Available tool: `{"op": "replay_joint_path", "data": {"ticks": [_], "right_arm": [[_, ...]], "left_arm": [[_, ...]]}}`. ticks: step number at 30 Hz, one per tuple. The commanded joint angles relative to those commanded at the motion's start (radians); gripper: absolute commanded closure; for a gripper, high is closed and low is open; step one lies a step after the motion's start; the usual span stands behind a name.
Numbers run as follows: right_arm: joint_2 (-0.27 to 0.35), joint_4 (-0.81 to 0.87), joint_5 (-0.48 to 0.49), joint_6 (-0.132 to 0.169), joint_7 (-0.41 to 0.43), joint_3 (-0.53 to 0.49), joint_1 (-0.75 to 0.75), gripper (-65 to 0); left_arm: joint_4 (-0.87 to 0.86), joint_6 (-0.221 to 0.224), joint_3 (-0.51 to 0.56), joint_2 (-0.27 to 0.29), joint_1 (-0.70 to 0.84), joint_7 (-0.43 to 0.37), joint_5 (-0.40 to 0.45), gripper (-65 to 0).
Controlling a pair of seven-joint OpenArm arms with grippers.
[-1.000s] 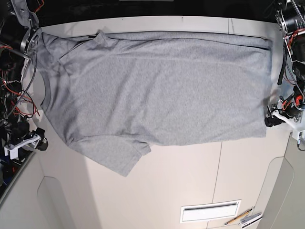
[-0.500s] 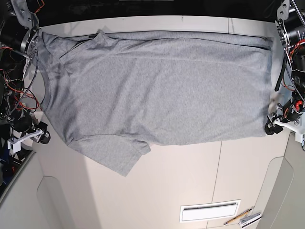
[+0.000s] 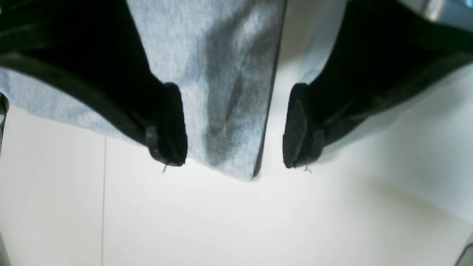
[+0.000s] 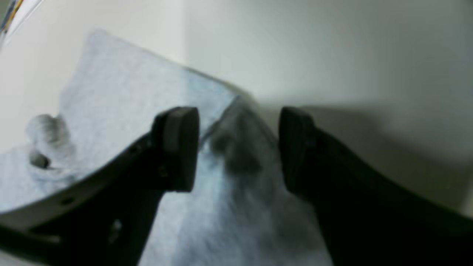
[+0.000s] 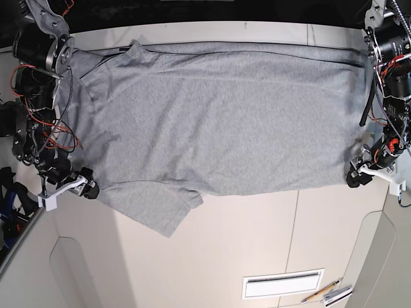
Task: Fold the T-shirt properly
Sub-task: 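Grasp the opposite side edge of the shirt with both grippers, then fold the gripped side over onto the shirt body with both grippers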
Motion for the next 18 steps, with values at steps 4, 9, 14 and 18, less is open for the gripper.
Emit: {"op": "replay_joint_path", "data": {"ticks": [4, 9, 14, 18], "right_arm": [[-0.02, 0.0, -0.003, 0.007, 0.0, -0.044, 0.0, -29.6], [-0.017, 0.001, -0.004, 0.008, 0.001, -0.056, 0.0, -8.0], [-0.015, 0.001, -0.005, 0.02, 0.0, -0.056, 0.0, 0.0], [-0.015, 0.019, 0.0, 0.042, -0.003, -0.056, 0.003, 0.0]], "left_arm": [[0.0, -0.007, 0.0, 0.0, -0.003, 0.024, -0.006, -43.9], [0.0, -0.039, 0.0, -0.001, -0.008, 0.039, -0.006, -19.0], [0.006, -0.039, 0.0, -0.009, -0.018, 0.032, -0.006, 0.0], [0.023, -0.039, 0.0, -0.029, -0.031, 0.054, -0.037, 0.0]]}}
